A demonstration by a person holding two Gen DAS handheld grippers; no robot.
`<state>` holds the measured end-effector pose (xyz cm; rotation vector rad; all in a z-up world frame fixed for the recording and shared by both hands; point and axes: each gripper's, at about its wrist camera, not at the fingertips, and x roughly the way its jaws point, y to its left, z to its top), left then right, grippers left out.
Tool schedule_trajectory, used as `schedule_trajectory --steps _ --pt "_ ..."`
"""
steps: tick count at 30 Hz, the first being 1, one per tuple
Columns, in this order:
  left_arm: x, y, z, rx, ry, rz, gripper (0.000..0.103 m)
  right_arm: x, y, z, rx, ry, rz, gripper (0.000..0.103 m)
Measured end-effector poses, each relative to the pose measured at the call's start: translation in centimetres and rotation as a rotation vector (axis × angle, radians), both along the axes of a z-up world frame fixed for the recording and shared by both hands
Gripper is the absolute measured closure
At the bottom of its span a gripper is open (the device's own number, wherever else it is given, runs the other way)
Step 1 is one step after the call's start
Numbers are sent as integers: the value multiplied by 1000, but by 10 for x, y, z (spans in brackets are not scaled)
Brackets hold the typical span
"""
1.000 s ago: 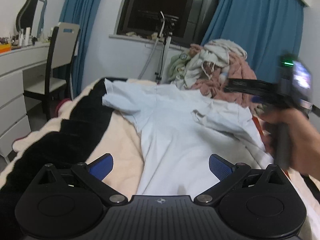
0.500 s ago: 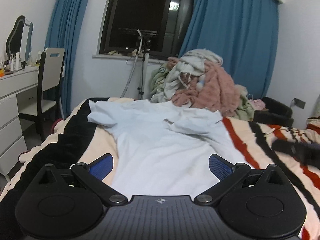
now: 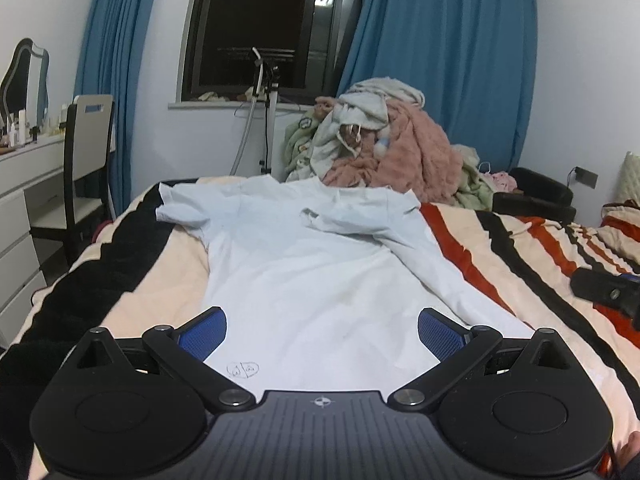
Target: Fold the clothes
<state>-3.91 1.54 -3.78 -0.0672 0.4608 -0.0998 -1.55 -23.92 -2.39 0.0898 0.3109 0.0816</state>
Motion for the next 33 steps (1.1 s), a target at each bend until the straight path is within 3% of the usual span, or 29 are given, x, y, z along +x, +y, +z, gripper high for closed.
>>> schedule_trajectory --steps 9,14,19,26,33 --pt "15 -2 -15 11 67 6 2 2 -34 14 34 -13 -43 13" --pt "16 -11 -19 61 67 0 2 3 -61 21 -6 -13 -98 13" --pt "16 -20 -24 68 89 -14 4 -1 -91 23 51 -32 -142 13" --pt "21 -50 -32 107 138 -100 7 -6 -119 18 170 -66 -186 13" --pt "21 -112 -35 170 148 -241 9 -8 -134 12 235 -87 -217 13"
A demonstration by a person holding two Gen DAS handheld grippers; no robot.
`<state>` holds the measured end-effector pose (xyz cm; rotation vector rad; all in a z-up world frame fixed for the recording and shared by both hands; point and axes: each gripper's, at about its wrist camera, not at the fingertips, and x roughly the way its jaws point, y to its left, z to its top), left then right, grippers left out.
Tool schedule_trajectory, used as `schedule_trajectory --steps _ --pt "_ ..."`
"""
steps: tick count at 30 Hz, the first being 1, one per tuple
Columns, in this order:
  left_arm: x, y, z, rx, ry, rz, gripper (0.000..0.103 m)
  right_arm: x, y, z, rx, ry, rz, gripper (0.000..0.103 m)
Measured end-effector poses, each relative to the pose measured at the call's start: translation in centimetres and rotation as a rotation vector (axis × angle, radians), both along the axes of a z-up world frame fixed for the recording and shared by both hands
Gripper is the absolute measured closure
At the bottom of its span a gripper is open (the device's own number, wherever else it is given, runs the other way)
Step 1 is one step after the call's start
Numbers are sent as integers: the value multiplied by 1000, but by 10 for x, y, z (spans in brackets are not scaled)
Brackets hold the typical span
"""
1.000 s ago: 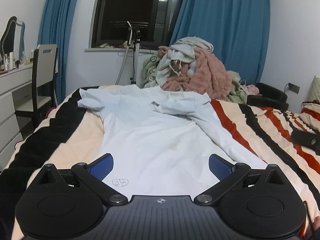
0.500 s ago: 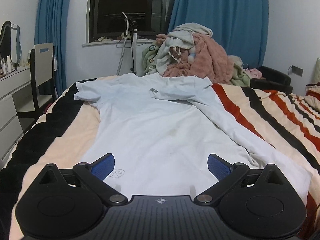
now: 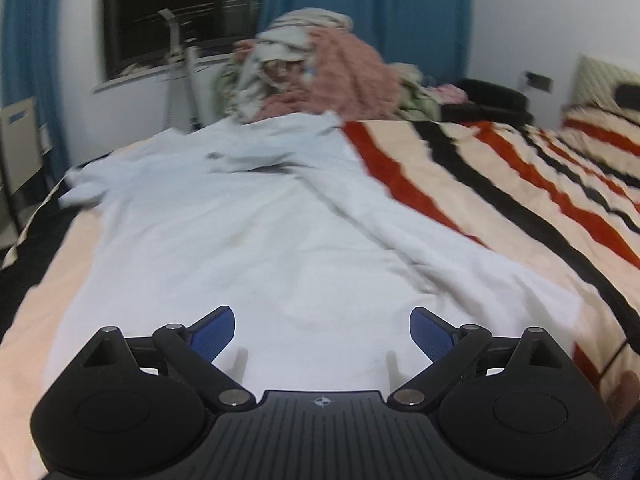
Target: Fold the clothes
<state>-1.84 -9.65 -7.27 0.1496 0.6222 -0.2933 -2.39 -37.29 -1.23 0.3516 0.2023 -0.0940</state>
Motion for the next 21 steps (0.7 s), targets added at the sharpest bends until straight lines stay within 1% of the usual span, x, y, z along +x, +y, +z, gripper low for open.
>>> schedule_trajectory --steps 3,6,10,12,14,16,19,21 --pt "3 -26 7 0 -16 -70 11 -2 -16 -2 85 -18 -2 13" --pt "12 -46 13 -26 -7 -117 12 -4 -34 -9 184 -22 -11 13" --pt "20 -78 15 -45 16 -176 15 -3 -49 -16 257 -15 -61 13" --pt "23 -93 13 -57 27 -213 15 -7 -56 -17 267 -15 -132 13" --pt "26 -107 9 -84 46 -247 17 -16 -65 -16 252 -37 -286 13" --pt "30 -121 1 -99 81 -285 21 -22 -76 -20 278 -60 -380 12" --pt "34 -140 -12 -133 141 -349 25 -27 -89 -30 360 -72 -462 11" --pt "37 -152 -22 -154 172 -391 29 -27 -92 -33 372 -78 -477 11"
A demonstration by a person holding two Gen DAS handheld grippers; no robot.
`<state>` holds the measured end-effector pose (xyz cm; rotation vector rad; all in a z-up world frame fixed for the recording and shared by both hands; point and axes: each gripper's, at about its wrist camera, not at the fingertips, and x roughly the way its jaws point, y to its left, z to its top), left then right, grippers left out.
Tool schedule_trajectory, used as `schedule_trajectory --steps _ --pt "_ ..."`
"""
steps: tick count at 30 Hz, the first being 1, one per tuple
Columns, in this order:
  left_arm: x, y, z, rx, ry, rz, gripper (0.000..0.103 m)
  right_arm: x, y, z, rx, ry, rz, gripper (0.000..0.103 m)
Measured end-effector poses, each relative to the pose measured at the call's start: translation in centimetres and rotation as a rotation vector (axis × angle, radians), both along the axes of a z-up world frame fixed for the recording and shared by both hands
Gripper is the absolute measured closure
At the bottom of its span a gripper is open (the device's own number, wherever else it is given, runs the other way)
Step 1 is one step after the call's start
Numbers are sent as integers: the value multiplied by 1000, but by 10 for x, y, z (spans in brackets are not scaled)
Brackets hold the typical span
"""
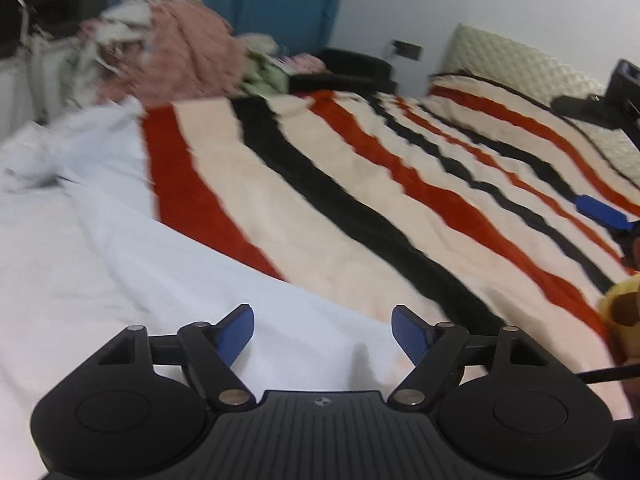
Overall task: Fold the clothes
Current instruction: 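Grasp the other T-shirt side with the left gripper and fold it inward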
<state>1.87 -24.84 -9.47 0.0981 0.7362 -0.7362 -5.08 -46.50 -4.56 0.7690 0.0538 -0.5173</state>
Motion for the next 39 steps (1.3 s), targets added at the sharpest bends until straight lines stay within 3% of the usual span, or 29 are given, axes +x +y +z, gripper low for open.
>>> schedule_trajectory --steps 8,10,11,12,13,18,23,26,29,32,37,39 --pt "11 -51 -39 -11 46 -117 41 6 4 -2 -32 -9 27 11" --pt "14 -58 -51 8 57 -103 59 7 5 -1 -44 -4 33 11" --pt "16 -61 -57 18 61 -94 84 8 7 0 -58 -2 35 11" --pt "16 -60 -58 19 62 -79 95 8 9 0 -68 1 36 11" --pt "16 -57 -58 16 60 -60 97 9 10 0 -78 5 37 11" --pt "2 1 -12 -106 59 53 99 6 14 4 -101 -1 41 11" --pt "-39 90 47 -234 24 175 99 5 28 12 -150 -6 66 11" --pt "-66 140 62 -263 26 263 99 6 42 17 -196 -4 113 11" --pt "-82 186 55 -267 92 382 99 9 55 20 -231 10 169 11" --pt "-89 213 33 -205 170 466 100 16 66 20 -248 40 241 11" --pt "-77 227 5 -114 258 514 99 30 94 19 -308 108 387 12" --pt "-74 230 3 -124 269 509 96 33 104 19 -329 126 435 12"
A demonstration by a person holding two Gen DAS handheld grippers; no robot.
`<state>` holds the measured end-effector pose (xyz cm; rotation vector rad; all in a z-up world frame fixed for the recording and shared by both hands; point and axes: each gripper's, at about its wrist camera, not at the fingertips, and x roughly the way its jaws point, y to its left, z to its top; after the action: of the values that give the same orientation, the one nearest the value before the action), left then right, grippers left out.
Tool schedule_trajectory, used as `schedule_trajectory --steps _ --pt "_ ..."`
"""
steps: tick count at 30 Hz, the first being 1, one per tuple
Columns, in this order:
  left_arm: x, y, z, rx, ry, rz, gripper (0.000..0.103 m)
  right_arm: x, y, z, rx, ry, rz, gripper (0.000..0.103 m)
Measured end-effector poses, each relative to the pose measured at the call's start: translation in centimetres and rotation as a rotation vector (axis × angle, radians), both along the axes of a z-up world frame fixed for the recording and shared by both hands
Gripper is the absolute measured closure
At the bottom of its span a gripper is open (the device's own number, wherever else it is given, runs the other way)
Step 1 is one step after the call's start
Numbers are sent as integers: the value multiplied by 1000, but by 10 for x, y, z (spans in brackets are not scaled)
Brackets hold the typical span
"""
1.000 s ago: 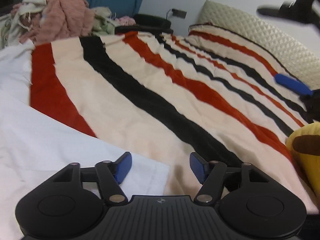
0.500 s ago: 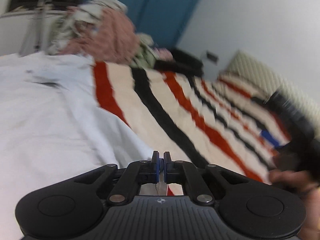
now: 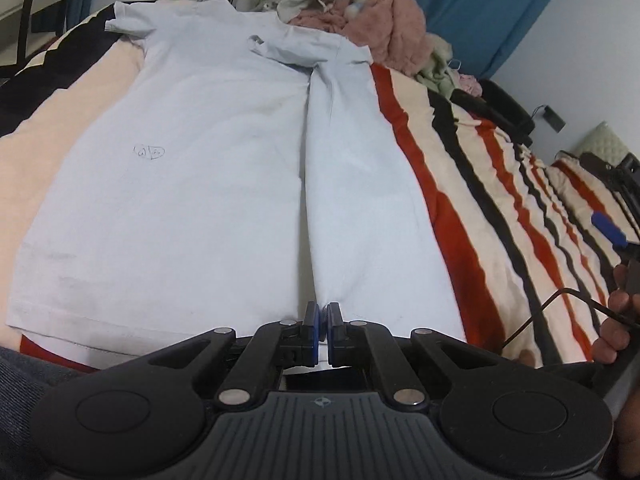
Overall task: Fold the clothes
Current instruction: 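Grasp the other T-shirt side with the left gripper and fold it inward, then open the left gripper and withdraw from the T-shirt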
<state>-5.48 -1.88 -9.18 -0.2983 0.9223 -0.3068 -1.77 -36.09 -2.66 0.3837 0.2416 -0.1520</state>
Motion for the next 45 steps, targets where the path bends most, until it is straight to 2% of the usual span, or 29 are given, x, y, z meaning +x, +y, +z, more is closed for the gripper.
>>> schedule_trajectory --steps 1,2,3,5,6,8,11,13,15,17,23,26,28,30,31,32,33,38,43,45 --pt "1 2 0 -12 4 -3 93 1 4 0 -11 6 16 12" --pt "2 3 0 -24 8 -6 86 2 9 0 -24 12 31 12" --pt "3 6 -1 -41 11 -6 72 3 13 0 -34 19 43 12" --pt "8 10 -3 -75 10 5 56 5 18 0 -49 31 62 12" --pt "12 11 -6 -82 14 11 51 7 20 -1 -54 38 67 12" --pt "21 12 -12 -90 28 23 50 9 23 -2 -63 53 80 12" --pt "40 6 -25 -87 80 44 53 11 28 -3 -76 69 98 12" --pt "47 3 -30 -92 89 33 63 10 31 -4 -89 76 111 12" --pt "48 -1 -32 -89 77 14 101 10 35 -3 -100 79 123 12" --pt "39 -6 -29 -51 42 -1 102 10 37 -3 -107 83 136 12" --pt "7 -27 -28 139 -67 -24 102 11 46 -4 -128 95 185 12" --pt "0 -29 -22 155 -99 -29 101 11 52 -3 -137 104 208 12" --pt "-3 -29 -17 149 -104 -34 94 10 54 -2 -143 100 219 13" --pt "-4 -30 -6 154 -143 -32 73 8 55 -1 -142 94 222 12" --pt "-5 -30 0 158 -166 -30 66 7 55 -1 -139 89 224 12" --pt "-5 -31 6 161 -188 -28 54 6 55 0 -132 83 226 12" --pt "-6 -31 12 165 -210 -27 46 5 55 -1 -128 77 229 13" --pt "1 -31 44 223 -316 -29 30 2 58 1 -124 49 237 13" --pt "16 -32 83 275 -459 -41 14 1 62 1 -127 33 245 13" --pt "20 -33 95 282 -526 -42 0 1 63 1 -128 27 242 13"
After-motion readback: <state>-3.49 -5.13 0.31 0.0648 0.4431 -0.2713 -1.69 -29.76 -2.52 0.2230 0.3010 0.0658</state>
